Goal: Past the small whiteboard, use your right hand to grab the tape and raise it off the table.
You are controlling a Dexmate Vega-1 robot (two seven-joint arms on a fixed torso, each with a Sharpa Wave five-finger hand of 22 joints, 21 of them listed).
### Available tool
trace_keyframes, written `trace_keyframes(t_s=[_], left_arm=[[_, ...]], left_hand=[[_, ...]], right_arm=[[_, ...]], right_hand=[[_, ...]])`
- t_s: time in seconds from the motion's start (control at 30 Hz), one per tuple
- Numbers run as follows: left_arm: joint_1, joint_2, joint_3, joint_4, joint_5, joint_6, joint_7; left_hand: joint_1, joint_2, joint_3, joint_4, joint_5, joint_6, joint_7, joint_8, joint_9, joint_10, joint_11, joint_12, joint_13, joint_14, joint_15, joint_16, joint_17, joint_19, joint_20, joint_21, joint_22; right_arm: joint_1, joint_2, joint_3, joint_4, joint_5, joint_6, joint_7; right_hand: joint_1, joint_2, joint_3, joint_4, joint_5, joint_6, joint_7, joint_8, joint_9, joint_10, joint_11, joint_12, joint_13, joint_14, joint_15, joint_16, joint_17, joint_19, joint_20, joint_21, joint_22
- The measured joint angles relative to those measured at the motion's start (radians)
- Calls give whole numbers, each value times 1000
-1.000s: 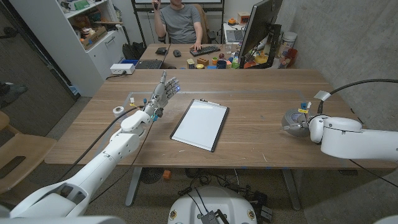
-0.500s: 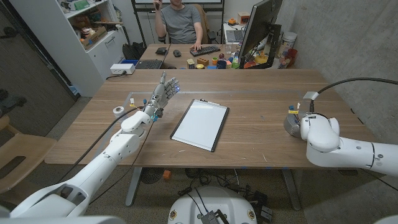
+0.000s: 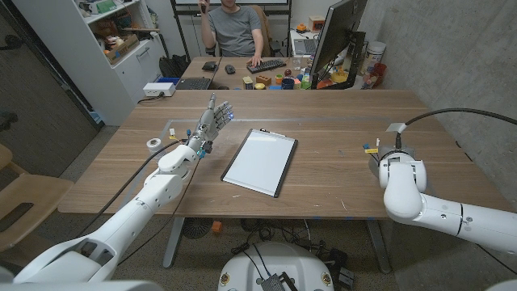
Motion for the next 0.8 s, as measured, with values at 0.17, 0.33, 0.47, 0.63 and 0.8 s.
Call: trace_keyframes(t_s=[0.17, 0.33, 0.47, 0.63, 0.8], left_arm=[[-2, -2, 0, 5, -3, 0, -3], [-2, -4, 0, 8, -6, -1, -7], [-2, -5, 0, 10, -10, -3, -12], [-2, -6, -1, 13, -13, -7, -17], [-2, -8, -3, 18, -16, -8, -22]], left_hand=[[0, 0, 0, 0, 0, 0, 0, 0, 0, 0, 0, 0, 0, 0, 0, 0, 0, 0, 0, 0, 0], [0, 0, 0, 0, 0, 0, 0, 0, 0, 2, -2, 0, 0, 0, 0, 0, 0, 0, 0, 0, 0], [0, 0, 0, 0, 0, 0, 0, 0, 0, 2, -2, 0, 0, 0, 0, 0, 0, 0, 0, 0, 0], [0, 0, 0, 0, 0, 0, 0, 0, 0, 2, -2, 0, 0, 0, 0, 0, 0, 0, 0, 0, 0], [0, 0, 0, 0, 0, 4, 4, 0, 0, 2, -2, 0, 0, 0, 0, 0, 0, 0, 0, 0, 0]], right_arm=[[-62, 3, 84, -25, -83, 32, 58], [-123, 11, 177, -52, -205, 90, 129], [-224, 48, 342, -90, -315, 173, 191], [-292, 92, 466, -115, -404, 277, 234], [-367, 164, 629, -158, -488, 430, 276]], right_hand=[[8, -8, 0, 0, -5, 30, -30, 7, 16, 2, -2, 50, 0, 28, 0, 34, 0, 0, 0, 21, 154], [16, -16, 0, 0, -8, 38, -33, 14, 27, 2, -2, 51, 0, 28, 0, 35, 0, 0, 0, 36, 171], [17, -17, 0, 0, -12, 38, -34, 15, 32, 2, -2, 51, 1, 28, 0, 35, 0, 38, -39, 40, 175], [17, -17, 0, 0, -16, 41, -36, 15, 36, 9, -1, 51, 1, 27, 0, 35, 0, 66, -67, 56, 178], [19, -19, 0, 0, -16, 47, -31, 20, 36, 13, -3, 51, 1, 27, 0, 47, 0, 106, -107, 69, 185]])
